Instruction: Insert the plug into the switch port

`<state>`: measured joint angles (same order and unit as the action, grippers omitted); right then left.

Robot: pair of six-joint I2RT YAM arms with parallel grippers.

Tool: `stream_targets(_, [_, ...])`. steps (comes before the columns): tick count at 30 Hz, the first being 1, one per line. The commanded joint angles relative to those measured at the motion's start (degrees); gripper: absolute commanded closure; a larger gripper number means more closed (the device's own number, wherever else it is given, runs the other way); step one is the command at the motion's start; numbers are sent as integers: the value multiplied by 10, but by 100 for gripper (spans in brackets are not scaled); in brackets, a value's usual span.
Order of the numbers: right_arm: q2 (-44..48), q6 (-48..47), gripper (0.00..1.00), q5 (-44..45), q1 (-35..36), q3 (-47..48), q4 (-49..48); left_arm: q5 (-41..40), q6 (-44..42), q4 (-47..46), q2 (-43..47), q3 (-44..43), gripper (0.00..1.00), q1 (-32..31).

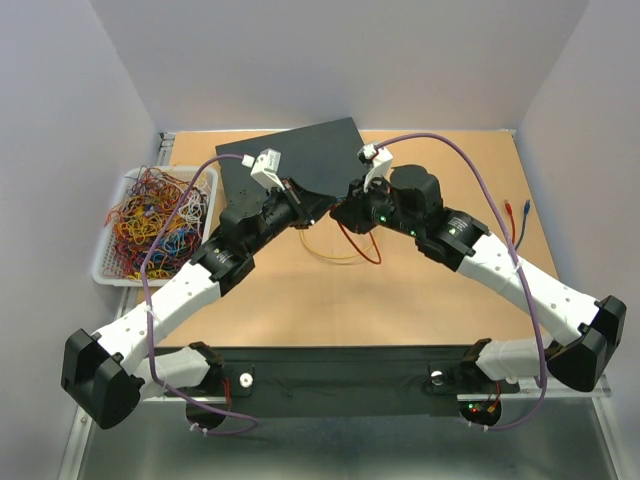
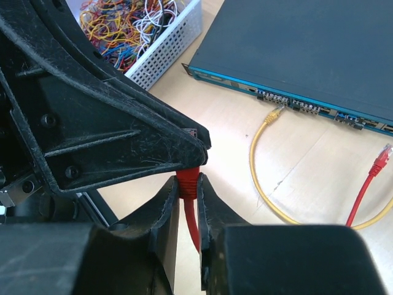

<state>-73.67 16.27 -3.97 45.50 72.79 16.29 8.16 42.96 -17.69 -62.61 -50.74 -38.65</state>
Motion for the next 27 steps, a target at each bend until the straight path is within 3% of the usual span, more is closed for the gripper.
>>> stream_targets(1, [1, -2, 94, 14, 6, 19, -19, -3, 2, -38, 12, -21, 100, -4])
stream_targets(4, [4, 1, 100, 19, 6, 16, -23, 4, -15, -38, 18, -24, 100, -4])
stream_targets(6, [9, 2, 99, 30, 6, 16, -30, 3, -26, -22, 21, -37, 79, -4])
stream_targets(7, [15, 1, 100, 36, 6, 17, -33, -5, -38, -13, 27, -43, 59, -4])
stream_targets(9, [23, 3, 100, 69, 6, 23, -35, -21, -53, 19, 35, -60, 40, -4])
stream_targets(11, [34, -4, 99, 97, 6, 31, -36, -59, -79, 46, 52, -73, 14, -3])
stream_targets(13, [45, -11, 100, 126, 6, 39, -36, -108, -108, 89, 72, -88, 1, -3])
stream_targets(22, [128, -90, 100, 271, 6, 67, -37, -237, -197, 176, 164, -89, 1, 0])
stream_targets(27, [118, -141, 99, 367, 3, 11, -24, -279, -261, 223, 175, -84, 1, 1])
